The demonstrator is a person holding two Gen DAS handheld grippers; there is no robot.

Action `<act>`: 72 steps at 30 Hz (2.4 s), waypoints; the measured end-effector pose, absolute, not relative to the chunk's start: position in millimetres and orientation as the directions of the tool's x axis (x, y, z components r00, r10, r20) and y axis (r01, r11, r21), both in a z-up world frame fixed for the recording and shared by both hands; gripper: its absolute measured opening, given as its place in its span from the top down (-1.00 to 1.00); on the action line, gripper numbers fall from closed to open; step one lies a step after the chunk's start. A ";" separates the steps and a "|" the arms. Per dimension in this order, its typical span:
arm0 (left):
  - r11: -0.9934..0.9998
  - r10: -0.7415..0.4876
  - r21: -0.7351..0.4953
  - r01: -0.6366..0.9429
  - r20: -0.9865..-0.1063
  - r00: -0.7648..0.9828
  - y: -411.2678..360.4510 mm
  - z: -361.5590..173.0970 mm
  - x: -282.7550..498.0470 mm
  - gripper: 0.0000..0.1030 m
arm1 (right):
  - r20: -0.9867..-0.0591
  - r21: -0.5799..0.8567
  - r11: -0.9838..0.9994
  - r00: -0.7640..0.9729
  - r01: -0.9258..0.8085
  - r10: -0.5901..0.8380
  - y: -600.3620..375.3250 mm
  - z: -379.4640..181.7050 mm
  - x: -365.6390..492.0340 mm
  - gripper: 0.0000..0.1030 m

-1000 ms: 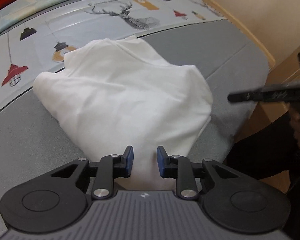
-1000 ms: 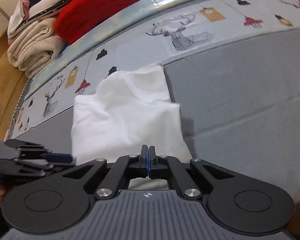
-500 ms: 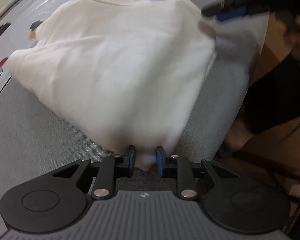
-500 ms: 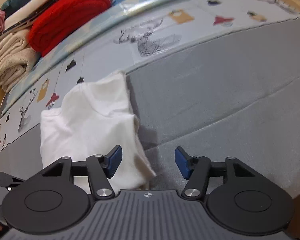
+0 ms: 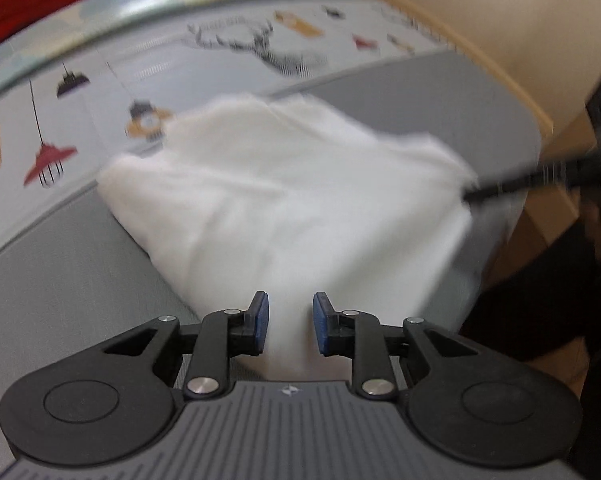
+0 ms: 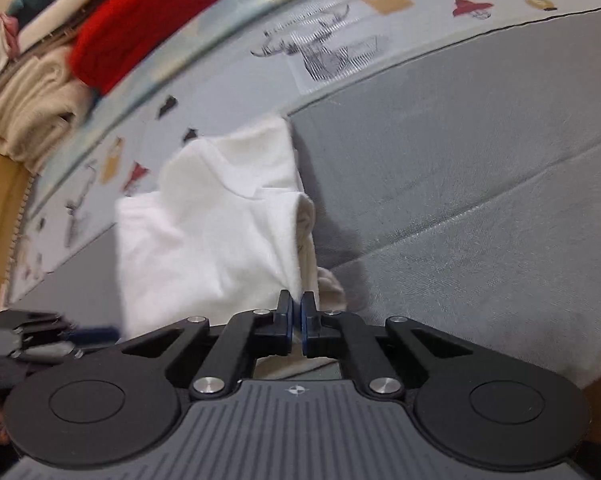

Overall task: Fold small clothes
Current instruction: 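Open both tools, release the folded shirt and withdraw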

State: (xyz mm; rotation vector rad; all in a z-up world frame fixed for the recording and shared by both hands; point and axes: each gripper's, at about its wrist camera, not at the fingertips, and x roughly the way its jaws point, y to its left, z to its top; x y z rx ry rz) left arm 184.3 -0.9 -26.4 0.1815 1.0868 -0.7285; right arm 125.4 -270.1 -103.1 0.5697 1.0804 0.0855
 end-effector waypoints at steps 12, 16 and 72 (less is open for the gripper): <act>0.852 -0.245 -0.094 0.515 -0.941 0.234 -10.9 -56.5 215.4 0.30 | -0.789 0.304 0.948 0.582 0.094 0.196 -265.1 -86.1 133.8 0.59; 0.897 -0.266 -0.121 0.426 -0.916 0.301 0.4 -43.3 227.7 0.32 | -0.697 0.308 0.950 0.670 -0.042 0.256 -256.5 -62.2 158.3 0.34; 0.994 -0.079 -0.008 0.106 -0.722 0.687 -21.6 -1.5 -8.5 -0.81 | -0.477 0.152 0.987 0.878 0.044 0.035 -209.0 -23.3 -18.2 -0.91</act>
